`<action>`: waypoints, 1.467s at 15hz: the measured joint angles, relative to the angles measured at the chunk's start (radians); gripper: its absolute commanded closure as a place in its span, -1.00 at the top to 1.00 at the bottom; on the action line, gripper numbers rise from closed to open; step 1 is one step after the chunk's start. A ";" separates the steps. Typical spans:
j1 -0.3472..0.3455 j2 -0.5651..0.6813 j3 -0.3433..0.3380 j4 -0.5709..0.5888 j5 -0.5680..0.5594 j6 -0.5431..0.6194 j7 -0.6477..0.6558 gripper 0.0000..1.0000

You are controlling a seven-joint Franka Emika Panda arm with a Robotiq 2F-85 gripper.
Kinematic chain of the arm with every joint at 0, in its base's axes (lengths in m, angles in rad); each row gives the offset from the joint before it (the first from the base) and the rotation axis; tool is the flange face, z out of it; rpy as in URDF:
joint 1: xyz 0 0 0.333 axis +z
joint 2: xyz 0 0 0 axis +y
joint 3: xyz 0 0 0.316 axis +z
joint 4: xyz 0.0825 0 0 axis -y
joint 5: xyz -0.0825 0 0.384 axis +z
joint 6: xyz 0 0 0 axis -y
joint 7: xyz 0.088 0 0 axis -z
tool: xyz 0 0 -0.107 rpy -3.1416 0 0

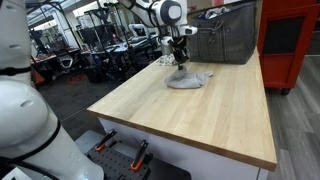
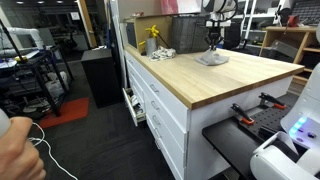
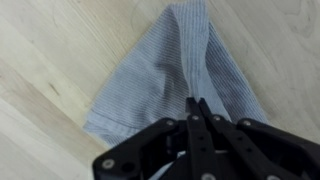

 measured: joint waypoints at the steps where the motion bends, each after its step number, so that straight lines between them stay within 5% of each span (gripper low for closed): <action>1: 0.006 -0.001 0.000 0.006 -0.009 0.000 0.015 -0.99; 12: 0.071 0.027 -0.024 0.099 -0.182 -0.001 0.302 -0.99; 22: 0.131 0.114 -0.023 0.208 -0.254 -0.007 0.377 -0.99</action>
